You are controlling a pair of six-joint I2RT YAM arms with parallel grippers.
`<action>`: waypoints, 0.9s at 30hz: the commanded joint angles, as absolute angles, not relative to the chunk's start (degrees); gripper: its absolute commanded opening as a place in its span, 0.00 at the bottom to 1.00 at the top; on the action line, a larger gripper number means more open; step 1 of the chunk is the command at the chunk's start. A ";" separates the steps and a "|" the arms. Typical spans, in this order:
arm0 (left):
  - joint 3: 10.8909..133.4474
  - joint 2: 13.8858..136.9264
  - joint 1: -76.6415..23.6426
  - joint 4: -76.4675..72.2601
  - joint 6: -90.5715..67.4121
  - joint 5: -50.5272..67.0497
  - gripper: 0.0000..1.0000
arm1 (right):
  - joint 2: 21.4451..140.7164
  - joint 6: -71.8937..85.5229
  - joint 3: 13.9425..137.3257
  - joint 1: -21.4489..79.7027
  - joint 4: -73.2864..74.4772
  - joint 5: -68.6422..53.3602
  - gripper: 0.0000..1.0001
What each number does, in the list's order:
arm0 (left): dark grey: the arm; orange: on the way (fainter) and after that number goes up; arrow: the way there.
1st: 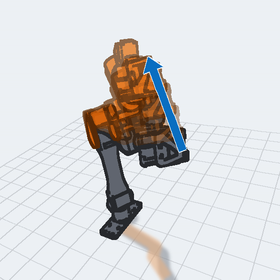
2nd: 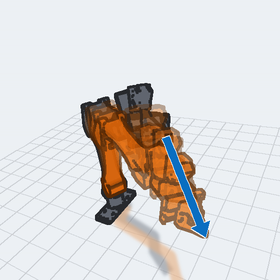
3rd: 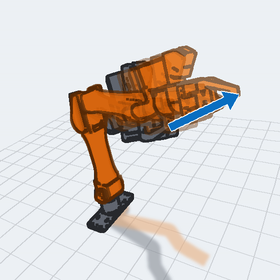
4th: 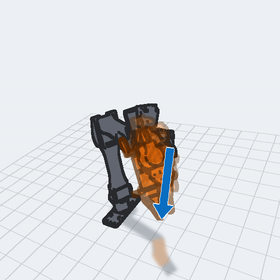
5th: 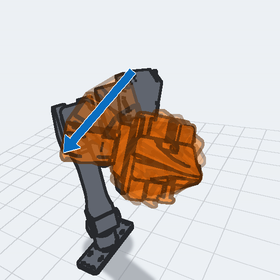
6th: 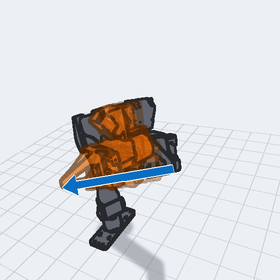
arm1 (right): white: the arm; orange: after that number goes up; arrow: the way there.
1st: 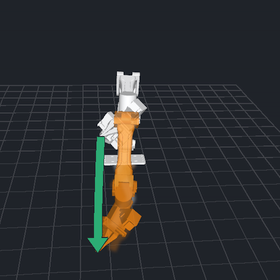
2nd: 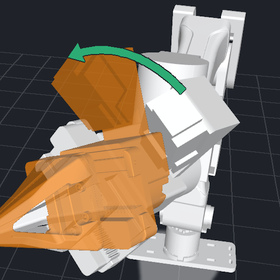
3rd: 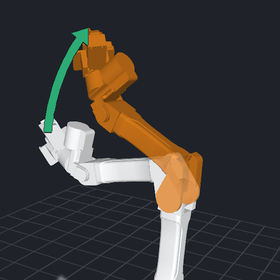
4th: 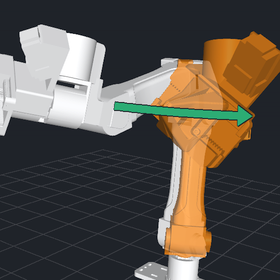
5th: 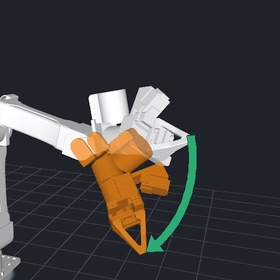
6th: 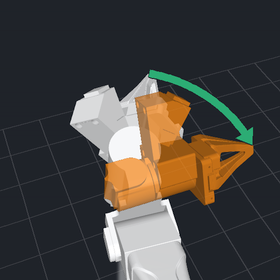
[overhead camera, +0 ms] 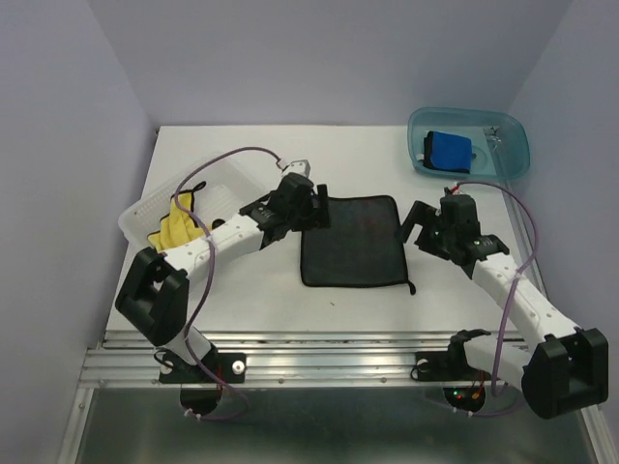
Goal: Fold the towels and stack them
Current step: Flatten out the crumpled towel, then fold the towel
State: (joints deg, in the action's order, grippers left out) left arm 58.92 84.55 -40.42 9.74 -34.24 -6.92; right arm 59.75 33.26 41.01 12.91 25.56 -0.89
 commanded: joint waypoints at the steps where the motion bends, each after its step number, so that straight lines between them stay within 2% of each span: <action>1: 71.17 93.68 -40.52 9.40 -22.96 -10.54 0.99 | 64.15 28.75 47.36 12.57 17.05 -1.67 1.00; 4: 78.38 99.04 -38.59 9.75 -13.13 -8.27 0.99 | 68.10 27.69 50.52 12.57 16.43 -0.53 1.00; 10: 87.88 106.87 -35.16 11.25 -4.31 -2.73 0.99 | 77.33 27.07 56.85 12.66 17.31 2.81 1.00; 20: 89.38 113.38 -31.29 12.39 -1.58 5.09 0.91 | 84.46 26.46 59.94 12.48 17.05 4.74 1.00; 22: 89.56 114.25 -31.20 11.87 -1.41 5.89 0.88 | 85.34 26.46 60.47 12.48 17.31 5.71 1.00; 25: 90.79 115.84 -30.50 12.65 -2.02 5.71 0.74 | 86.22 26.63 60.91 12.57 17.49 5.98 1.00; 27: 91.06 116.54 -29.71 13.01 -2.20 6.06 0.69 | 86.66 26.54 61.17 12.57 17.31 5.89 1.00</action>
State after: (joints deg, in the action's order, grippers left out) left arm 87.83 116.44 -30.59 12.75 -2.96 4.14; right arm 86.17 27.20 56.93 12.78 18.96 4.23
